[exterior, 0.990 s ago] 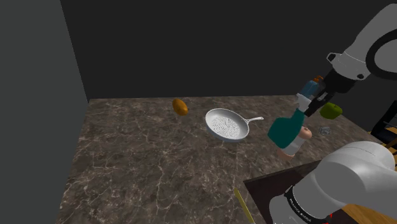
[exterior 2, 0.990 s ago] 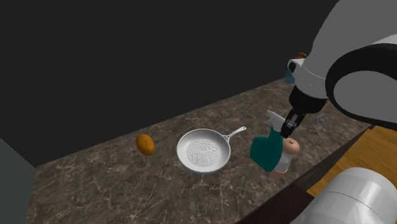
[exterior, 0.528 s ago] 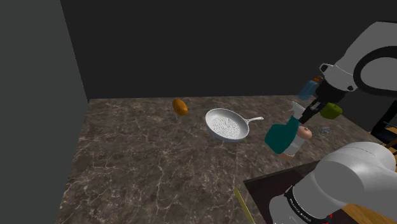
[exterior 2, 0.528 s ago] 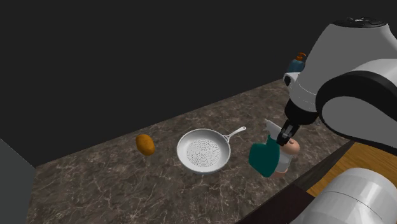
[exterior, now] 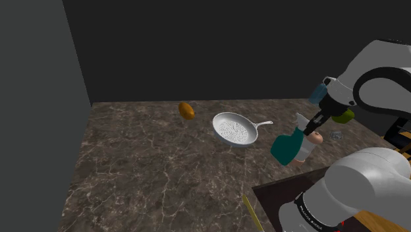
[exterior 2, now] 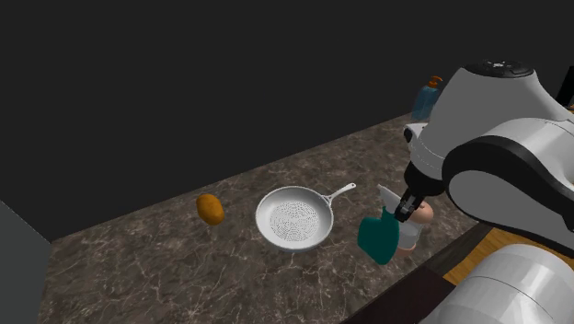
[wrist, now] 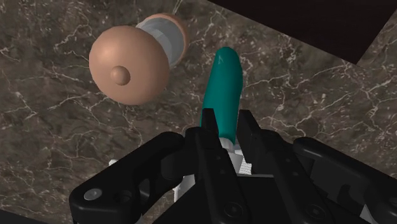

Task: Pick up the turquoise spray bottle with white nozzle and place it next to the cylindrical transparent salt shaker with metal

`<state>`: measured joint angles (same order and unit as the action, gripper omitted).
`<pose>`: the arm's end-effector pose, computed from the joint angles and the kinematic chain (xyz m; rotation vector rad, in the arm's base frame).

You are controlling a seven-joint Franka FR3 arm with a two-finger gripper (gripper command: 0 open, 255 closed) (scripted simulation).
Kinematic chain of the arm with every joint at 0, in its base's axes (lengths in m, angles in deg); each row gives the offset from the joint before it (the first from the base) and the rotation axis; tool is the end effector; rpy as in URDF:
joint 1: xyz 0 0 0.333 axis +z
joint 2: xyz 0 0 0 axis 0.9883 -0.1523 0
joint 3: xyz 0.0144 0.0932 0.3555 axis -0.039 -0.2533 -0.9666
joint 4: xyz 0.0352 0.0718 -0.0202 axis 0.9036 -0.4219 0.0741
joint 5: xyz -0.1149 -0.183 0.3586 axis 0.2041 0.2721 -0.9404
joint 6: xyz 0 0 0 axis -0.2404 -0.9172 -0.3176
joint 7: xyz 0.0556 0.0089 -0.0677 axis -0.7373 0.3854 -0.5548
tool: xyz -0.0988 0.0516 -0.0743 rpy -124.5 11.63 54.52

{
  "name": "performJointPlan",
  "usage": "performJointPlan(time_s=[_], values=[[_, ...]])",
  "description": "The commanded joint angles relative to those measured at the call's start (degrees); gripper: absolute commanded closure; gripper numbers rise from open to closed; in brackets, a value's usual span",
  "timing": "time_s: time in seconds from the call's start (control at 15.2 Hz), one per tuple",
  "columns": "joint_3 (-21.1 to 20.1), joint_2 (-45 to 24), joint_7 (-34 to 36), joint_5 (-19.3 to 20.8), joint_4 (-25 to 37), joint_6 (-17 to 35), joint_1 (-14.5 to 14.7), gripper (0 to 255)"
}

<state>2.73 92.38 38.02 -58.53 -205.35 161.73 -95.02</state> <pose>0.1455 -0.1259 0.4086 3.0470 -0.0146 0.1133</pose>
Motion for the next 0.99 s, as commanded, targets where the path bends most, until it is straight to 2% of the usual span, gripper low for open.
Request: performJointPlan(time_s=[0.0,0.33,0.4,0.73,0.92], values=[[0.11,0.13,-0.02,0.13,-0.29,0.19,-0.11,255],[0.11,0.13,-0.02,0.13,-0.29,0.19,-0.11,255],[0.11,0.13,-0.02,0.13,-0.29,0.19,-0.11,0],[0.11,0.12,-0.02,0.13,-0.29,0.19,-0.11,0],[-2.70,-0.07,0.13,-2.69,5.34,-5.15,1.62,0]])
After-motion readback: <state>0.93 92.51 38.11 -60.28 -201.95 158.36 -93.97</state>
